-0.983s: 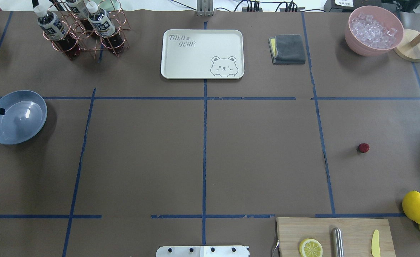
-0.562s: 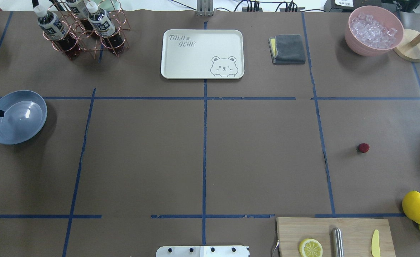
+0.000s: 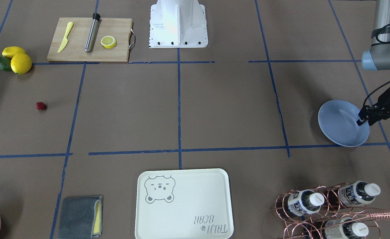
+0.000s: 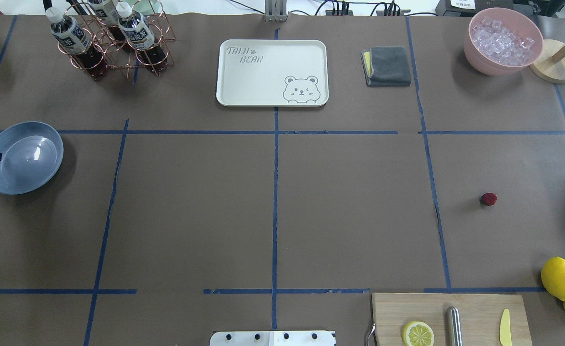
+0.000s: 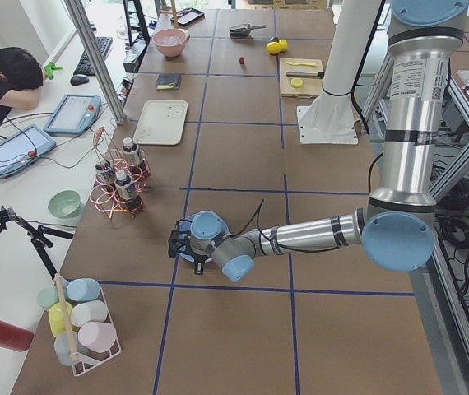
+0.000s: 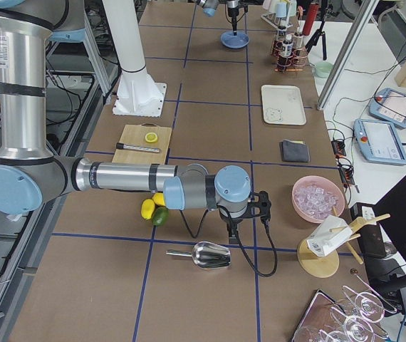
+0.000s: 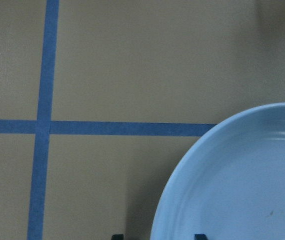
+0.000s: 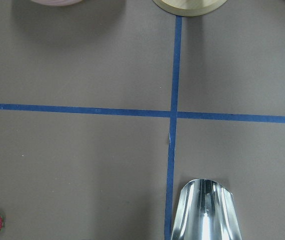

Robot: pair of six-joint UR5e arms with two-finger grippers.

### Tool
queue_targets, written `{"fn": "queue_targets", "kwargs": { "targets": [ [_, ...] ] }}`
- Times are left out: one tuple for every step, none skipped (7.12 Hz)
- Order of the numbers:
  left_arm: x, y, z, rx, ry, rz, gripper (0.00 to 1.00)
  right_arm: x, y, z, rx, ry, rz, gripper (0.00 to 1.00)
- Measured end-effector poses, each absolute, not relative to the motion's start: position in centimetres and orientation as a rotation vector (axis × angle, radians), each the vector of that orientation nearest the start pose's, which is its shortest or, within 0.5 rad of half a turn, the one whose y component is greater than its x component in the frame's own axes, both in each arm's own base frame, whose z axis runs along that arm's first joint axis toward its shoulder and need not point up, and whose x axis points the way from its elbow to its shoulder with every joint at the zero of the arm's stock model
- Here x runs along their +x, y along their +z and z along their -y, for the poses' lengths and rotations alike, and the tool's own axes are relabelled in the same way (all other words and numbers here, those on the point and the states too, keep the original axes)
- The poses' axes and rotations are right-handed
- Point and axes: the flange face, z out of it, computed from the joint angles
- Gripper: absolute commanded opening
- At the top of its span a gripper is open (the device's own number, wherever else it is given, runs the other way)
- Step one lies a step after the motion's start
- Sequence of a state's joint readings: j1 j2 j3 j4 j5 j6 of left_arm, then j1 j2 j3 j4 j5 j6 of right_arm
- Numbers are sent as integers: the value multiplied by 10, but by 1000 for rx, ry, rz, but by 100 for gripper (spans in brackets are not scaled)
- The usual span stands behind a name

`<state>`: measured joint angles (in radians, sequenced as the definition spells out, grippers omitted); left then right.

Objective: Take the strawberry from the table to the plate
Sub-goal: 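Reach the left gripper to the light-blue plate rim and grasp it, then lift the light-blue plate with the left gripper and carry it toward table center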

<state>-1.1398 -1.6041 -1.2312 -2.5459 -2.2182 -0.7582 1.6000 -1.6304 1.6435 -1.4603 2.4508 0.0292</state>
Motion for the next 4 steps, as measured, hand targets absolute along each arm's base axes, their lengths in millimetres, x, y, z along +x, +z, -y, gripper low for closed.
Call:
{"fn": "queue_targets", "kwargs": {
  "targets": [
    [149, 706, 499, 185, -89, -875, 0, 70, 632, 472, 116, 0, 879, 100],
    [149, 706, 499, 186, -89, -875, 0, 70, 632, 472, 116, 0, 879, 100],
    [149, 705, 499, 187, -87, -875, 0, 70, 632, 472, 116, 0, 878, 100],
    [149, 704, 498, 187, -84, -879, 0, 70, 632, 472, 116, 0, 877, 100]
  ]
}}
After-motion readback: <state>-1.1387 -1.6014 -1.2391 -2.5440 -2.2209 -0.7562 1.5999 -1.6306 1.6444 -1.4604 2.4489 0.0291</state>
